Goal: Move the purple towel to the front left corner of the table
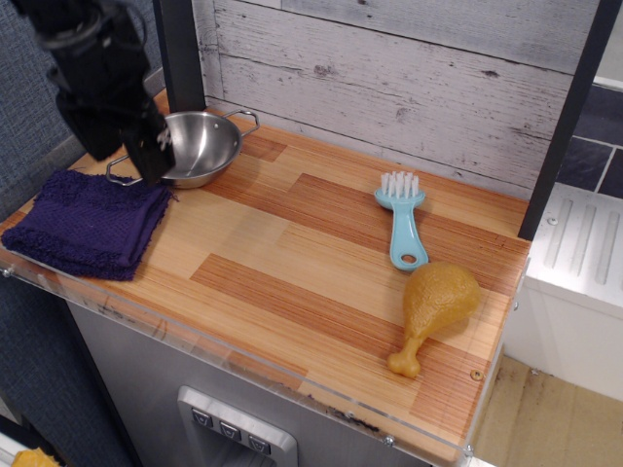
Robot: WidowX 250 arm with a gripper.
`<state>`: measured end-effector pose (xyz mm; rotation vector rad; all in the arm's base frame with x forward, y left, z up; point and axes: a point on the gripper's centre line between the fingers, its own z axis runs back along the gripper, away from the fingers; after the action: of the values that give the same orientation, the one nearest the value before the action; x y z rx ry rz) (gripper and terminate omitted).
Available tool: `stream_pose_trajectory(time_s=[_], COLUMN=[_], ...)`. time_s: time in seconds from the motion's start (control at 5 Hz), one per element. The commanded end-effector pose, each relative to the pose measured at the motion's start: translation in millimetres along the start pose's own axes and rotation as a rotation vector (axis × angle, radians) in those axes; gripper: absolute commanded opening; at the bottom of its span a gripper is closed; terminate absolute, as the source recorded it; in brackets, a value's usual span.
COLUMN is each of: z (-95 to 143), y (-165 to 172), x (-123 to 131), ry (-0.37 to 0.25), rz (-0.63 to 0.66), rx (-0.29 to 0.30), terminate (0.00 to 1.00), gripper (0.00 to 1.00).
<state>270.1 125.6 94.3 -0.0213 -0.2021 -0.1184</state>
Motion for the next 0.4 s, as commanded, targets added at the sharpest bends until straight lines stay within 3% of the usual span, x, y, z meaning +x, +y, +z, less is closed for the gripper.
stream_pose_trajectory(time_s=[0.0,0.2], z=[33,37], y=[-20,-31], x=[1,9], ry=[0.004,-0.018], rz=[0.199,0.186], rx=[0.079,0.071], terminate=[0.00,0.00], gripper=[1.00,1.00])
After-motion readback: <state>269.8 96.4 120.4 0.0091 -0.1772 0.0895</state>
